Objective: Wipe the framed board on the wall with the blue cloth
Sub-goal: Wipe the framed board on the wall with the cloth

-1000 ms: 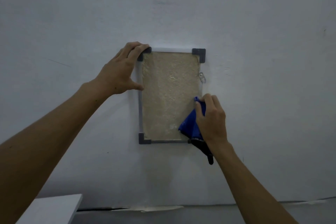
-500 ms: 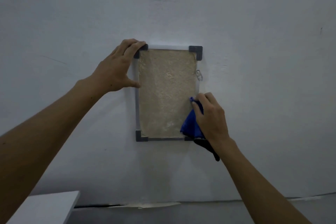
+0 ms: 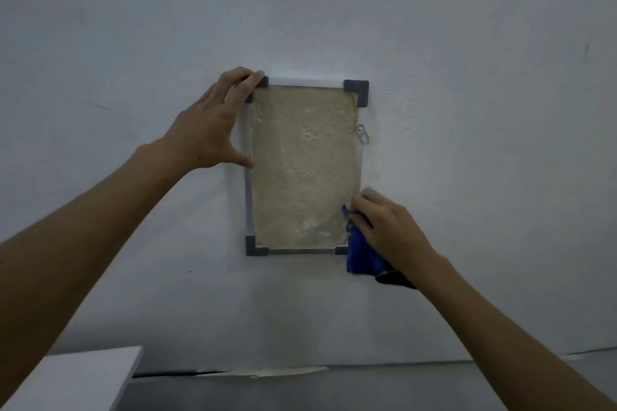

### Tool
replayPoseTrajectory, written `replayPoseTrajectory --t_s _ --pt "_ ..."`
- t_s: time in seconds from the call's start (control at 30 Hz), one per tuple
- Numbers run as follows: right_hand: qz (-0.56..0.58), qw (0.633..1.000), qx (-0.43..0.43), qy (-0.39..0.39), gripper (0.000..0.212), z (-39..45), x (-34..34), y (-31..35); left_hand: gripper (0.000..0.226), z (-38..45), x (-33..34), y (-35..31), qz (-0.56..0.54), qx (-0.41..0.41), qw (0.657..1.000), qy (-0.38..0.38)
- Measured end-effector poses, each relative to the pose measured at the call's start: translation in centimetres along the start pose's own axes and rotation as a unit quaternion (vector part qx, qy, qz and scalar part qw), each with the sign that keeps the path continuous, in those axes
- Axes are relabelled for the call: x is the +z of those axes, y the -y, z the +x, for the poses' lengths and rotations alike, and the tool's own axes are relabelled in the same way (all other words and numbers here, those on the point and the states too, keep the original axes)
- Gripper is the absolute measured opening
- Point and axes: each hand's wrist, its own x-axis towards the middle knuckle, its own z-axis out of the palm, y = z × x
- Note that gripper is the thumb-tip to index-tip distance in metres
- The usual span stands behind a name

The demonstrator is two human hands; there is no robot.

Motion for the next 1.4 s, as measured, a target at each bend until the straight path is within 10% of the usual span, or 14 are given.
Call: replayPoseTrajectory --t_s 0.4,1.4 --pt "-0.051 0.986 -0.011 0.158 0.012 0.1 0.1 0.5 0.144 -0.2 -0.2 -0.6 0.009 -0.018 1.000 0.004" --pt "0.021 0.997 -0.005 0.073 0.008 -4.1 3.1 1.4 0.145 -0.2 -0.2 -0.7 0.007 -0.023 1.000 0.002"
